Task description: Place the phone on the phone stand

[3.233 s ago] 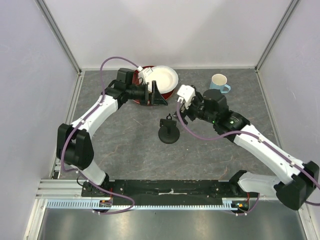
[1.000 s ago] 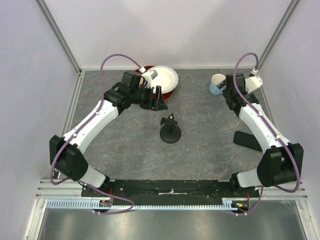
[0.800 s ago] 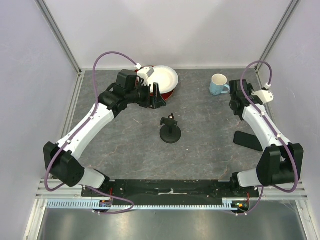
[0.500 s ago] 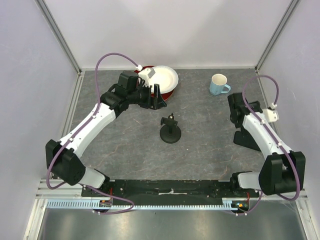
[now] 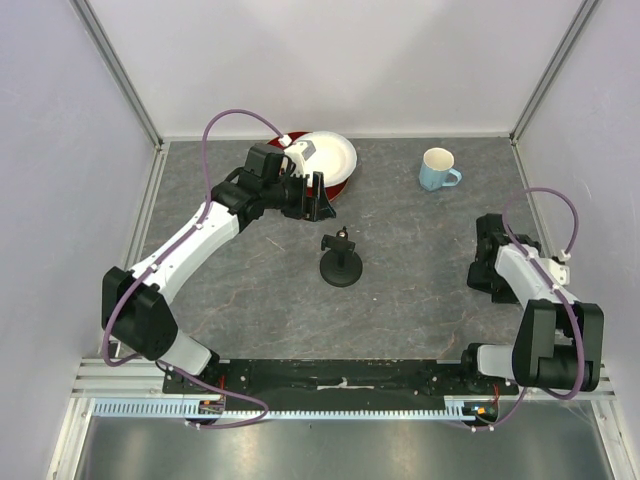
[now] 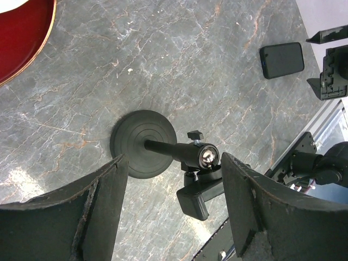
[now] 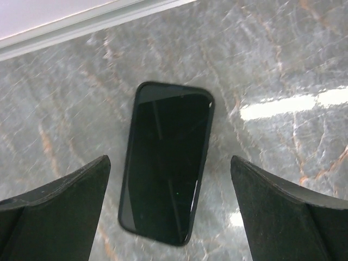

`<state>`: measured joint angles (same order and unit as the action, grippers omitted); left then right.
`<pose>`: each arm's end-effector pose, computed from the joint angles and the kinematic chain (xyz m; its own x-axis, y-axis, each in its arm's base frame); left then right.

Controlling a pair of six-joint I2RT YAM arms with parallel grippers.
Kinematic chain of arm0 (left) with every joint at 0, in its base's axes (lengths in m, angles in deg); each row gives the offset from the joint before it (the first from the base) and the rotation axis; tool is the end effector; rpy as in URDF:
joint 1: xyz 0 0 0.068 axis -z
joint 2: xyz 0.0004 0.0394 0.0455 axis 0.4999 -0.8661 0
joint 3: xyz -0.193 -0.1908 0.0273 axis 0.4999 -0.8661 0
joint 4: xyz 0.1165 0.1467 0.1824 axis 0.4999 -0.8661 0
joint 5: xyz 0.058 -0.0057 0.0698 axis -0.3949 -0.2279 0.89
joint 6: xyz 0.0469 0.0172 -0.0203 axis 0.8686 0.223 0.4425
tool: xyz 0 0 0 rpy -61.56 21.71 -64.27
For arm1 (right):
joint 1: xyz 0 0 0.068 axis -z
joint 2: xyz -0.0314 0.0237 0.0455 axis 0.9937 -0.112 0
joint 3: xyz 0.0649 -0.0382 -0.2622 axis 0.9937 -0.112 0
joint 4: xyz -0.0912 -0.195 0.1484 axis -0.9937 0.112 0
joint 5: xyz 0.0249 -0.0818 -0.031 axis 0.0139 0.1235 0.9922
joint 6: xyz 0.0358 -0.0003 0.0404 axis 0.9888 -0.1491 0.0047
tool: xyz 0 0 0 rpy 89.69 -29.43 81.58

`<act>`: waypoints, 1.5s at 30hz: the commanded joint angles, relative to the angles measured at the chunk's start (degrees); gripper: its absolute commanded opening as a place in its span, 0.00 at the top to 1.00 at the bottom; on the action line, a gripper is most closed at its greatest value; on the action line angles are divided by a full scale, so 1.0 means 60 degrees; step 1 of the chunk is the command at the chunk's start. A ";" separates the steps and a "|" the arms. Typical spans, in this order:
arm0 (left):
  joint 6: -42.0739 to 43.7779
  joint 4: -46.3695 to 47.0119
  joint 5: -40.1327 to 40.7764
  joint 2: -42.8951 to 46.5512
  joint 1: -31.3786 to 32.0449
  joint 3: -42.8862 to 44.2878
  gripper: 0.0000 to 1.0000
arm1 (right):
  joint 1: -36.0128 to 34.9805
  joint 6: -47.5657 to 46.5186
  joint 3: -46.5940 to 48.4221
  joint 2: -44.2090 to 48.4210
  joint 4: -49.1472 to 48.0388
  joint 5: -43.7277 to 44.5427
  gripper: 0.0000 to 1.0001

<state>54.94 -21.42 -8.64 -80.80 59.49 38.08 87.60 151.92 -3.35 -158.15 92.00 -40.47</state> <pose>0.2911 -0.1803 0.3285 -0.7189 0.0835 -0.6901 0.5276 0.7119 -0.4635 0.2050 -0.0408 0.1954 0.3104 0.6497 -0.6940 0.9488 -0.1671 0.2680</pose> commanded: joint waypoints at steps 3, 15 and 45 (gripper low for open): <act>0.0100 0.0286 -0.0219 -0.0016 0.0021 0.0040 0.25 | 0.1070 -0.1279 -0.0355 -0.0390 -0.1660 -0.0293 0.02; 0.0115 0.0271 -0.0160 -0.0104 0.0021 0.0040 0.26 | 0.1832 -0.2669 -0.1688 -0.0463 -0.4634 -0.1085 0.02; 0.0085 0.0300 -0.0542 0.0247 0.0021 0.0069 0.26 | -0.0247 -1.2939 0.1771 -0.3896 -0.5762 -0.6226 0.02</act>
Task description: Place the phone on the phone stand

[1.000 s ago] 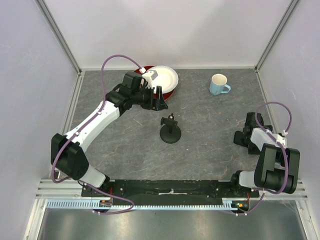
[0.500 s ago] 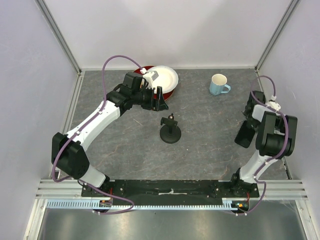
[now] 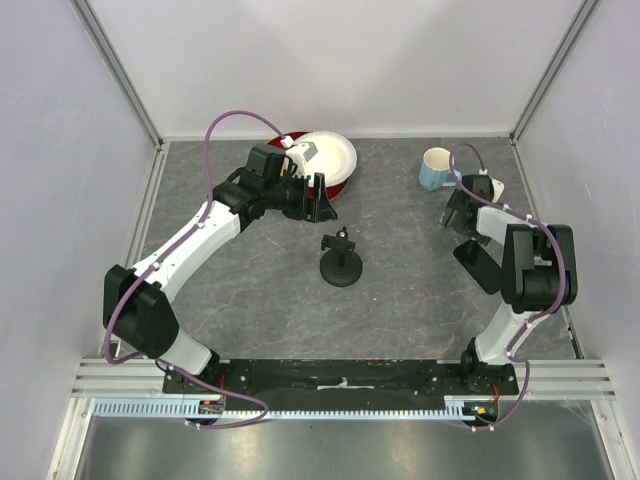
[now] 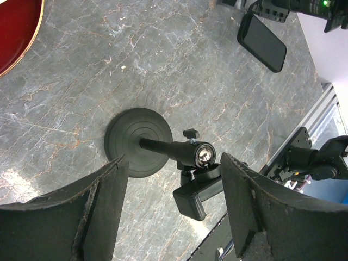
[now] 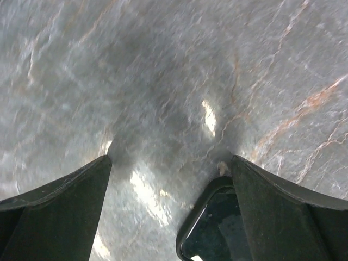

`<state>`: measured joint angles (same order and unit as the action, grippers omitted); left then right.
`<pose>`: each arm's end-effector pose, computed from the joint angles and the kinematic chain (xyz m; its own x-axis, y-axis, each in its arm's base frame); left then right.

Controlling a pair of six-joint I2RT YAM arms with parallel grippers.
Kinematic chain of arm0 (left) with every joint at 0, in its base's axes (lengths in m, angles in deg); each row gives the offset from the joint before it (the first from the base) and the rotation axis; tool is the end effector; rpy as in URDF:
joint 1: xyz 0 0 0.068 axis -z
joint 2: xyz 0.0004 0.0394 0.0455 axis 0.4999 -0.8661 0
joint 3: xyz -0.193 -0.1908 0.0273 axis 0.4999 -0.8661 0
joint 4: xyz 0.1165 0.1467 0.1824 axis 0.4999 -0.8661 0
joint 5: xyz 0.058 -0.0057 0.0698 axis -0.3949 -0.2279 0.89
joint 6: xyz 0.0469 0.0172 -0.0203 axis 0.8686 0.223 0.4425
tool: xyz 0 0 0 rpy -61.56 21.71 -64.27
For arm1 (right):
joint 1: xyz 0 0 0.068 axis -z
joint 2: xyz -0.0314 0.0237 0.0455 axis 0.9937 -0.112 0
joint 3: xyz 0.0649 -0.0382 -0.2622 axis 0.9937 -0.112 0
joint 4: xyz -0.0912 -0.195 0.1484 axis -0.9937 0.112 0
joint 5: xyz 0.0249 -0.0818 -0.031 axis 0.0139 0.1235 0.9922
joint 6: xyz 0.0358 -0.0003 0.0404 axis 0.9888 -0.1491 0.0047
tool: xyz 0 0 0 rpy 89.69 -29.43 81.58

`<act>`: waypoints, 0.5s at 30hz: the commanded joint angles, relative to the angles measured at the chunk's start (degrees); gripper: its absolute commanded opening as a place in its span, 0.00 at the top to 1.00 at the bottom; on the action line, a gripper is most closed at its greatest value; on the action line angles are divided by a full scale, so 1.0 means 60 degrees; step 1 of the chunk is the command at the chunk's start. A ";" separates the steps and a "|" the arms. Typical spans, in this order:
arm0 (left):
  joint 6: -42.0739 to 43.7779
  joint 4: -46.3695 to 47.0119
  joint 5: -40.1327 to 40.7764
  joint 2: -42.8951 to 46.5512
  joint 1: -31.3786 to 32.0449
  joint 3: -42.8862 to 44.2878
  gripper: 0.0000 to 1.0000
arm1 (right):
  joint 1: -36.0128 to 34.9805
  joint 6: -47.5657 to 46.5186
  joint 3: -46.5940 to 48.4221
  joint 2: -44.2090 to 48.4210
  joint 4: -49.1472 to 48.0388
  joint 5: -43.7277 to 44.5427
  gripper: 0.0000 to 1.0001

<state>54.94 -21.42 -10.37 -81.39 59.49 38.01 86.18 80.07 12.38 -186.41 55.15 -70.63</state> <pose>0.2921 -0.1820 0.3250 -0.7298 0.0939 -0.6772 0.5355 0.6943 -0.4808 0.3572 -0.0269 0.1543 -0.6501 0.4583 -0.6060 0.5581 0.8293 0.0285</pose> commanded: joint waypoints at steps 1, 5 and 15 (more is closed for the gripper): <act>0.0085 0.0300 -0.0254 0.0375 0.0006 0.0066 0.26 | -0.0011 -0.1040 -0.0956 0.1109 0.0394 -0.1141 0.02; -0.0003 0.0359 -0.0502 0.0463 0.0021 0.0066 0.26 | 0.0092 -0.0457 -0.1541 0.2779 0.0219 -0.0336 0.02; -0.0105 0.0505 -0.0635 0.0668 0.0021 -0.0022 0.26 | 0.3336 0.2474 -0.3766 0.5622 0.0028 -0.0010 0.02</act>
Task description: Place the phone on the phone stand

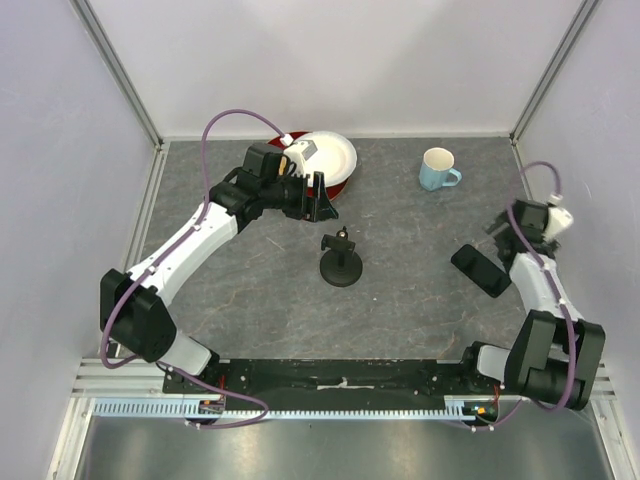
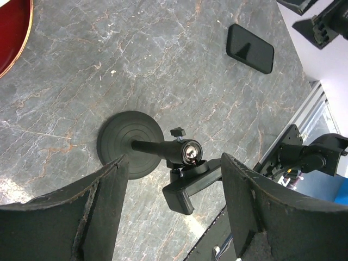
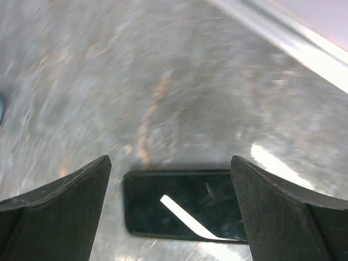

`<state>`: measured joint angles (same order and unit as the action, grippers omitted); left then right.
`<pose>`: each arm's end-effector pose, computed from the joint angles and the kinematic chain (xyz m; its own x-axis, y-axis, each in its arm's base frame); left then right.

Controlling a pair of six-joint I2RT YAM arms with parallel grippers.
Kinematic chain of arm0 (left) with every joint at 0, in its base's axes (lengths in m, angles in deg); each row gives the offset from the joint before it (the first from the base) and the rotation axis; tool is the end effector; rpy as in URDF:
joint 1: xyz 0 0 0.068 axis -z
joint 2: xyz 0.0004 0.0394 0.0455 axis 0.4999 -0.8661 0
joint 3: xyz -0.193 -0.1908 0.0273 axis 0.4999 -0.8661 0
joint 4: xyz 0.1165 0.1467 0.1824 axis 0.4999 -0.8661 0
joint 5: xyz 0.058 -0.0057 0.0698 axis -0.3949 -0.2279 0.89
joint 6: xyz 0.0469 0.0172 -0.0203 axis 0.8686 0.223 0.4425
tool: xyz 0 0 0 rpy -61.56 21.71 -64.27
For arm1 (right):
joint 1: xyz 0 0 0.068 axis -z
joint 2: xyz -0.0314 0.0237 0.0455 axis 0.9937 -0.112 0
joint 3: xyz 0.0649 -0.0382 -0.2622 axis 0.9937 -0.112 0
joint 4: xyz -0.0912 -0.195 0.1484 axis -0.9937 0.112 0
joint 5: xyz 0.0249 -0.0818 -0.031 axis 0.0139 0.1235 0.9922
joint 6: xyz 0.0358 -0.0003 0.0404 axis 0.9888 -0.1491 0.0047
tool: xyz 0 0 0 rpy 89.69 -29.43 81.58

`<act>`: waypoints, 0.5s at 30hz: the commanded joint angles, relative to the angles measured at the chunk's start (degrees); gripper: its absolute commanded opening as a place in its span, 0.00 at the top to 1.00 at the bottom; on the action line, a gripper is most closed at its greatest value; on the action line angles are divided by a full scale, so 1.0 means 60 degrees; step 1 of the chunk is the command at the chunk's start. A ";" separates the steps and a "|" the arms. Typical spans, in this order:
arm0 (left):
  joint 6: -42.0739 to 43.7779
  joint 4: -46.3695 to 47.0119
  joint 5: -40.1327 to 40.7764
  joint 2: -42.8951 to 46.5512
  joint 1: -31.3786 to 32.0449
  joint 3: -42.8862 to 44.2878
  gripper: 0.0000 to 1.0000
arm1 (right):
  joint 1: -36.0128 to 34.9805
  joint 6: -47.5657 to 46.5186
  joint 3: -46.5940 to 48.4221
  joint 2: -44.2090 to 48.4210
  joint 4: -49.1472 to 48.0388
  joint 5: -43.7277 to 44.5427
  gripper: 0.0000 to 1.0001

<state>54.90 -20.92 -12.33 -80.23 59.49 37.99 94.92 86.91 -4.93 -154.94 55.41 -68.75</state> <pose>0.2879 -0.1809 0.3325 -0.7175 0.0913 -0.6905 0.5608 0.6638 -0.4949 0.2515 -0.0624 0.2222 -0.3185 0.5956 -0.7374 0.7174 0.6600 0.2232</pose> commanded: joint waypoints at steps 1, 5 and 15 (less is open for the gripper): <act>-0.0113 0.0451 -0.0336 0.0475 0.0021 -0.0033 0.26 | 0.2177 0.1437 -0.1058 0.0436 -0.0074 -0.0703 0.02; -0.0186 0.0524 -0.0424 0.0285 0.0021 -0.0077 0.26 | 0.3233 0.1730 -0.1747 0.0306 -0.0863 -0.1947 0.02; -0.0186 0.0510 -0.0380 -0.0081 0.0021 -0.0092 0.25 | 0.1366 0.4248 -0.2716 -0.0384 -0.2594 -0.3329 0.02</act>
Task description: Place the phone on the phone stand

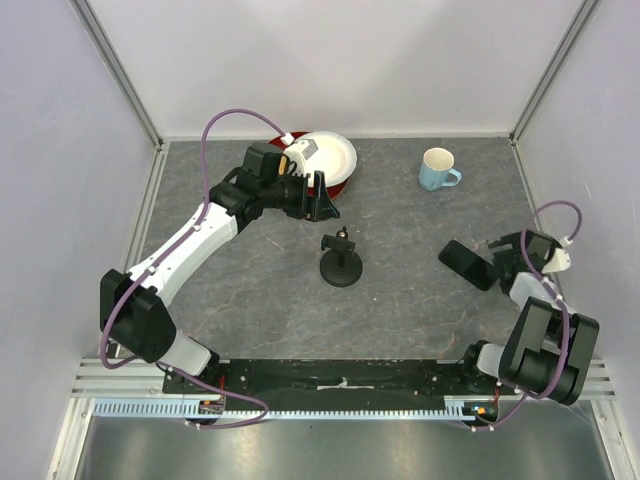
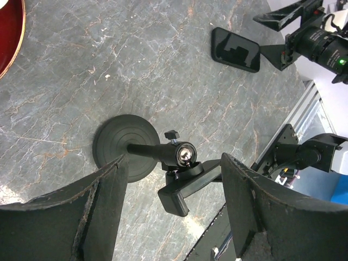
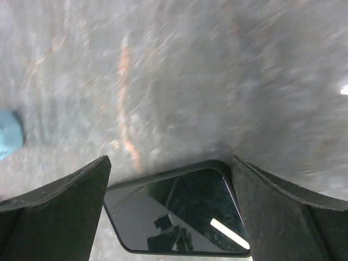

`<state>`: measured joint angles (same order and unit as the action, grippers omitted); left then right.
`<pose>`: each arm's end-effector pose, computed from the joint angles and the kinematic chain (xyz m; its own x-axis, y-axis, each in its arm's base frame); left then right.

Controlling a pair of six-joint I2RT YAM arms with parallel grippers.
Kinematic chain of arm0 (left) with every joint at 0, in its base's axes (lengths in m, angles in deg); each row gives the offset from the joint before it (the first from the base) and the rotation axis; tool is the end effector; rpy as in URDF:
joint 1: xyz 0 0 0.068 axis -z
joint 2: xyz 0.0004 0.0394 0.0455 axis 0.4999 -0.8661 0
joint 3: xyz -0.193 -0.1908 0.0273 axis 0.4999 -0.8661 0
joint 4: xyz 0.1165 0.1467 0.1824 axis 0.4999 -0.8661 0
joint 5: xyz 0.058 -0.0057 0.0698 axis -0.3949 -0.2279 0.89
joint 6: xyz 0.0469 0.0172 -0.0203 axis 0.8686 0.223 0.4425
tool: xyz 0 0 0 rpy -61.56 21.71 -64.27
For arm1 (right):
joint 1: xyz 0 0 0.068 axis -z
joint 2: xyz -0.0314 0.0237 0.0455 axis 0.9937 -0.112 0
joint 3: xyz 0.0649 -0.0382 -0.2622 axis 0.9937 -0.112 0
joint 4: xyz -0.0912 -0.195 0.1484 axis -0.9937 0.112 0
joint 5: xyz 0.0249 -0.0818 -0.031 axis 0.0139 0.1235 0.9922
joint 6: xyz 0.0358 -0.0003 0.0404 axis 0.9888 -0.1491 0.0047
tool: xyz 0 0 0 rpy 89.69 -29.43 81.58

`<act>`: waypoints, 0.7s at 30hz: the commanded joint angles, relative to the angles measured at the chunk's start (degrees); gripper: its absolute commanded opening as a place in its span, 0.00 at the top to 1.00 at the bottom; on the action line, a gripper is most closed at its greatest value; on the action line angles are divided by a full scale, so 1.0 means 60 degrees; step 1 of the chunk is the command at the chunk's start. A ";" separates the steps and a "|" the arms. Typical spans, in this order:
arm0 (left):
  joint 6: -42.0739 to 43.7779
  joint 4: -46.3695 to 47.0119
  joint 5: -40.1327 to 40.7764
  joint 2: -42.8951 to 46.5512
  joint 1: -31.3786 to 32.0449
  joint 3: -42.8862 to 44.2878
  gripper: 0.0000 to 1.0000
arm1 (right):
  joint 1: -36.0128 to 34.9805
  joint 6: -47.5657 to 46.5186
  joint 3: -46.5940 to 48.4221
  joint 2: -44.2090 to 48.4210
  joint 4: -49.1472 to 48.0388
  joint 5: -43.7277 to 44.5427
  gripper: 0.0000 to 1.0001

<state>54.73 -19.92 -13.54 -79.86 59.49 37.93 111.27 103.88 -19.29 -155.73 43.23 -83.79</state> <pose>0.2870 -0.1811 0.3359 -0.7080 0.0864 -0.7009 0.5769 0.6433 -0.5034 0.2053 -0.1107 0.1570 -0.0100 0.8739 -0.4859 0.8092 0.2926 0.5095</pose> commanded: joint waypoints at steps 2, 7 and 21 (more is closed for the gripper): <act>-0.0157 0.0328 -0.0180 -0.0202 0.0021 -0.0066 0.26 | -0.2152 0.2036 -0.0132 -0.0064 -0.0376 -0.0517 0.02; -0.0098 0.0298 -0.0078 -0.0187 0.0021 -0.0052 0.26 | -0.4278 0.3063 -0.0029 0.0874 -0.0170 0.0786 0.02; -0.0084 0.0254 -0.0136 -0.0085 0.0020 -0.0008 0.26 | -0.5261 -0.5278 0.3412 -0.2316 0.0355 -0.3560 0.02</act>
<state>54.73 -19.74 -13.47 -81.06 59.49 37.80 81.81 92.88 -5.76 -164.36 40.59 -94.87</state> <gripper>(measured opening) 0.745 0.982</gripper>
